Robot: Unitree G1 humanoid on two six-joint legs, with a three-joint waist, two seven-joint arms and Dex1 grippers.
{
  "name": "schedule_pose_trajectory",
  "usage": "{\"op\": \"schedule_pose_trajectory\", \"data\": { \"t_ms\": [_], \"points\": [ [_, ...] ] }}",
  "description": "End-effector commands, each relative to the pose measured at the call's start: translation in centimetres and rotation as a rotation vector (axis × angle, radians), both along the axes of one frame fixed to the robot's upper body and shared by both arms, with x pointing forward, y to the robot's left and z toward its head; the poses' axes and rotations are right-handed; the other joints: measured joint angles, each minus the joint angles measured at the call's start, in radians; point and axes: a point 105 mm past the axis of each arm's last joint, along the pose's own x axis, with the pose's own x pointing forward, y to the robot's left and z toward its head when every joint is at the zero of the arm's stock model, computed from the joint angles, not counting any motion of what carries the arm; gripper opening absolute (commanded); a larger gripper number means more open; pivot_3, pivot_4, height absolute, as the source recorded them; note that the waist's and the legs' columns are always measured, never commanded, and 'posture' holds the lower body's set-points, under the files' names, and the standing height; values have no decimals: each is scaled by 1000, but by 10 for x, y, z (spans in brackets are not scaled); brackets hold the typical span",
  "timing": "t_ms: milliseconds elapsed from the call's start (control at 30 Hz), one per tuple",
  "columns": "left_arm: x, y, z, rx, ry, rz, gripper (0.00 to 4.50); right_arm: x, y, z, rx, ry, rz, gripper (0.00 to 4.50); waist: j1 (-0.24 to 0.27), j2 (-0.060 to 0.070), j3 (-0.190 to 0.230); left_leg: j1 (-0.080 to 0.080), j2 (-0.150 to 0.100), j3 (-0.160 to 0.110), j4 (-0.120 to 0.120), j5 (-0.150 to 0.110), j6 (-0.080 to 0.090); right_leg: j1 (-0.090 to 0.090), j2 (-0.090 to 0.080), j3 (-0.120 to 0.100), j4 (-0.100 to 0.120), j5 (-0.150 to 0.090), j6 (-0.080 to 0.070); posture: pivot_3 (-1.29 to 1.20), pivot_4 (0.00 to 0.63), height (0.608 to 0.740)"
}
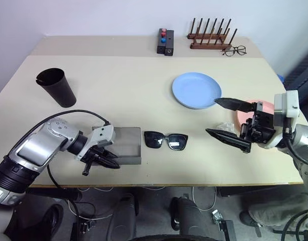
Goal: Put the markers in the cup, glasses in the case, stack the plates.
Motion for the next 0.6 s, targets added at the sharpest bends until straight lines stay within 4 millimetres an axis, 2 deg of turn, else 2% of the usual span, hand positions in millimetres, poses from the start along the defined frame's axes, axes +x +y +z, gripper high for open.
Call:
{"op": "schedule_pose_trajectory", "data": {
  "t_ms": [33, 167, 333, 467, 600],
  "points": [
    [1, 0, 14, -21, -27, -20, 2473, -2, 4, 7, -9, -36, 14, 4500, 1, 0, 0, 0, 0, 0, 0, 0, 0, 0, 0, 0, 0, 0, 0, 0, 150, 740],
    [8, 3, 27, -54, -61, -17, 4464, -1, 6, 7, -12, -40, 14, 4500, 0, 0, 0, 0, 0, 0, 0, 0, 0, 0, 0, 0, 0, 0, 0, 0, 150, 740],
    [12, 9, 44, -64, -75, -6, 4464, 1, 8, 8, -10, -48, 10, 4500, 0, 0, 0, 0, 0, 0, 0, 0, 0, 0, 0, 0, 0, 0, 0, 0, 150, 740],
    [12, 7, 67, -98, -54, -14, 4464, 2, 7, 7, -9, -44, 8, 4500, 1, 0, 0, -1, 0, 0, 0, 0, 0, -1, 0, 0, 0, 0, 0, 0, 150, 740],
    [42, -23, 105, -256, -153, -32, 4464, 3, 7, 7, -9, -49, 9, 4500, 13, 0, 0, -2, 0, 0, 3, 0, 0, 0, 0, -1, 0, -1, 2, 0, 150, 740]
  ]
}}
